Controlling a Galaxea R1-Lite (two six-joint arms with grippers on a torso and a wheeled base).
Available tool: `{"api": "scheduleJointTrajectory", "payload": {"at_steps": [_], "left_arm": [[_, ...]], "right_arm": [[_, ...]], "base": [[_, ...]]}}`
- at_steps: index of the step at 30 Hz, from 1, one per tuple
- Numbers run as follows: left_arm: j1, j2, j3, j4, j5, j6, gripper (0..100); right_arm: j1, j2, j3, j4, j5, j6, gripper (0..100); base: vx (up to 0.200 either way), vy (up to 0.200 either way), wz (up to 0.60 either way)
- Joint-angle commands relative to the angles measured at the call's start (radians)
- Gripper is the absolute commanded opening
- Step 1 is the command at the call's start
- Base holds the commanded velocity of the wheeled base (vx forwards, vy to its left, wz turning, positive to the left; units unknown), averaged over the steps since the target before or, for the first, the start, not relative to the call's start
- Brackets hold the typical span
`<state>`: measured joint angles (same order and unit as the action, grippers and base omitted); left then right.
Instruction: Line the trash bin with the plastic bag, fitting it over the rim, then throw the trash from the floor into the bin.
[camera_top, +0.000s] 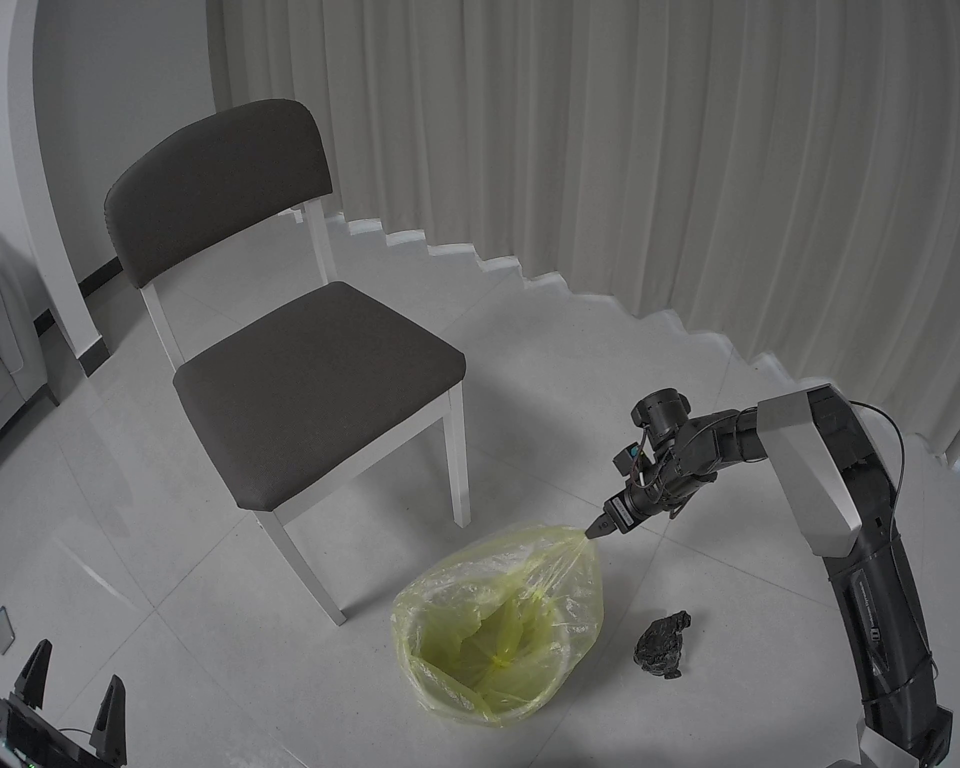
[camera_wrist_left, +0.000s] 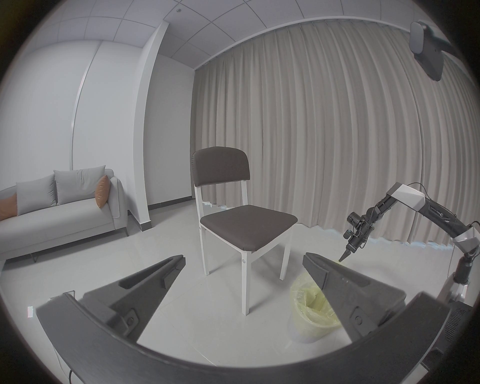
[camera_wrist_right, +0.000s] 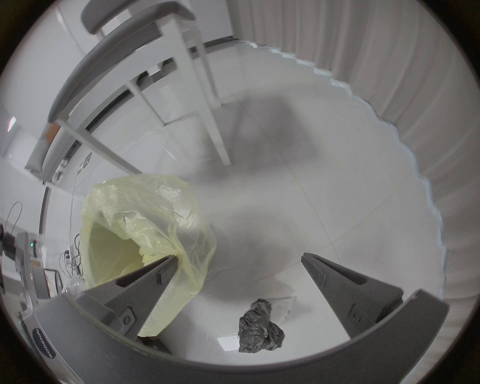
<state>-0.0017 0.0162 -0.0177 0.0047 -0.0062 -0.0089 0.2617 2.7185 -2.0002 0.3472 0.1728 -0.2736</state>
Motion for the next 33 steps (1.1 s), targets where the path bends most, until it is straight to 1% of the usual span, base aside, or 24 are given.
{"api": "scheduleJointTrajectory", "payload": {"at_steps": [1,4,6,8,12,16,19,22,27,28,29,33], "left_arm": [[0.000,-0.013,0.015,0.000,0.000,0.000,100],[0.000,-0.013,0.015,0.000,0.000,0.000,100],[0.000,-0.013,0.015,0.000,0.000,0.000,100],[0.000,-0.013,0.015,0.000,0.000,0.000,100],[0.000,-0.013,0.015,0.000,0.000,0.000,100],[0.000,-0.013,0.015,0.000,0.000,0.000,100],[0.000,-0.013,0.015,0.000,0.000,0.000,100],[0.000,-0.013,0.015,0.000,0.000,0.000,100],[0.000,-0.013,0.015,0.000,0.000,0.000,100],[0.000,-0.013,0.015,0.000,0.000,0.000,100],[0.000,-0.013,0.015,0.000,0.000,0.000,100],[0.000,-0.013,0.015,0.000,0.000,0.000,100]], "right_arm": [[0.033,0.014,0.000,-0.007,0.004,-0.018,100],[0.080,0.053,0.000,-0.011,0.004,-0.019,100],[0.090,0.060,0.000,-0.011,0.004,-0.018,100],[0.123,0.089,0.000,-0.013,0.002,-0.013,100],[0.145,0.139,0.000,0.012,0.008,-0.010,100],[0.148,0.202,0.000,0.067,0.005,-0.021,100],[0.139,0.227,0.000,0.139,0.013,-0.016,100],[0.136,0.253,0.000,0.122,0.013,-0.013,100],[0.137,0.242,0.000,0.125,0.021,-0.010,100],[0.140,0.231,0.000,0.124,0.050,-0.006,100],[0.142,0.224,0.000,0.125,0.060,-0.001,100],[0.143,0.196,0.000,0.128,0.070,0.010,100]], "base": [[0.000,0.000,0.00],[0.000,0.000,0.00],[0.000,0.000,0.00],[0.000,0.000,0.00],[0.000,0.000,0.00],[0.000,0.000,0.00],[0.000,0.000,0.00],[0.000,0.000,0.00],[0.000,0.000,0.00],[0.000,0.000,0.00],[0.000,0.000,0.00],[0.000,0.000,0.00]]}}
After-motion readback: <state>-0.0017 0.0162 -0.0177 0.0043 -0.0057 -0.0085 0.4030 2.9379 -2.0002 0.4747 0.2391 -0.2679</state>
